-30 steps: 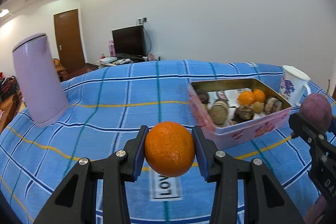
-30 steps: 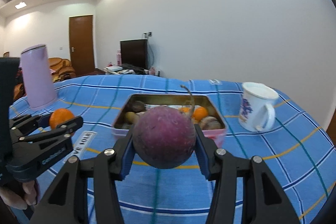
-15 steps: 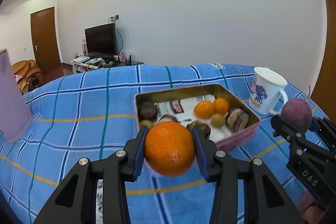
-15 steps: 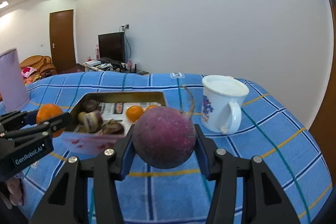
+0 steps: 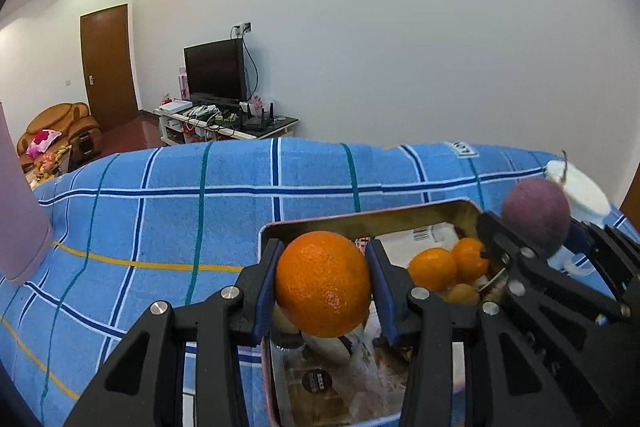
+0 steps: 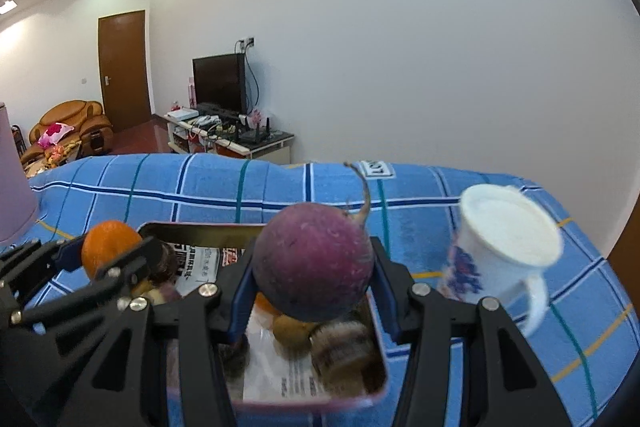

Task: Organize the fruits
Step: 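Lower both fruits into the tin and open both tools, then withdraw both open tools away from the tin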

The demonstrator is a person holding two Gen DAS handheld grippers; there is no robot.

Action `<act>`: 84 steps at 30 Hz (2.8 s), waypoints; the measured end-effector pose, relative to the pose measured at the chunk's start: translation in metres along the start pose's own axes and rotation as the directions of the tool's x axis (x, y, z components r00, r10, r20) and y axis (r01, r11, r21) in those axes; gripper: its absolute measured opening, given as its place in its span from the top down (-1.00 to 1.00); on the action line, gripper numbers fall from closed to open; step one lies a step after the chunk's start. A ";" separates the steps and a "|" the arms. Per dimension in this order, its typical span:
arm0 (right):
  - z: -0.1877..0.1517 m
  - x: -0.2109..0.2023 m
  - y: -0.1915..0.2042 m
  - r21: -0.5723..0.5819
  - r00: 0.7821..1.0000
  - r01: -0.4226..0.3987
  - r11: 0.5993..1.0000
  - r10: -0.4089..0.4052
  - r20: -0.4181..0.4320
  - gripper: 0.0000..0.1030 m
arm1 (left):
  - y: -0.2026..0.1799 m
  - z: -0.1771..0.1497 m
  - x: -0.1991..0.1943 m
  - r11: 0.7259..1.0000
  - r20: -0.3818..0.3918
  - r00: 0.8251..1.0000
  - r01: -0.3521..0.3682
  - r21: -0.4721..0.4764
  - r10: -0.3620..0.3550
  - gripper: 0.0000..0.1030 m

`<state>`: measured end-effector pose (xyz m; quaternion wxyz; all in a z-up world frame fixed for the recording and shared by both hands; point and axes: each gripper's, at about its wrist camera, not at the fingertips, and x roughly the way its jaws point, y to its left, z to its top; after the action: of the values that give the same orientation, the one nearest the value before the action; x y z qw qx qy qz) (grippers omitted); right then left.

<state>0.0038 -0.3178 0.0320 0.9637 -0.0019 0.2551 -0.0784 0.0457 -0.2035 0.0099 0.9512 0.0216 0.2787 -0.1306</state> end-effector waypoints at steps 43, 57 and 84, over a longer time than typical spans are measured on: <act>-0.014 -0.039 -0.043 0.209 0.967 -0.156 0.965 0.106 0.232 -1.00 | -0.006 -0.012 -0.024 1.000 0.084 0.996 -0.014 0.014 0.013 -0.76; -0.040 -0.095 -0.010 0.060 0.948 -0.020 0.998 0.000 0.318 -1.00 | 0.007 -0.035 -0.063 0.995 0.159 0.984 -0.089 0.034 0.083 -0.76; -0.076 -0.167 0.004 0.062 0.902 0.037 0.997 -0.060 0.427 -1.00 | 0.018 -0.072 -0.127 0.996 0.251 0.964 -0.094 0.006 0.089 -0.76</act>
<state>-0.1759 -0.2862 0.0477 0.9937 -0.0001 0.0351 -0.1064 -0.0899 -0.1485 0.0166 0.9836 0.0264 0.1537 -0.0906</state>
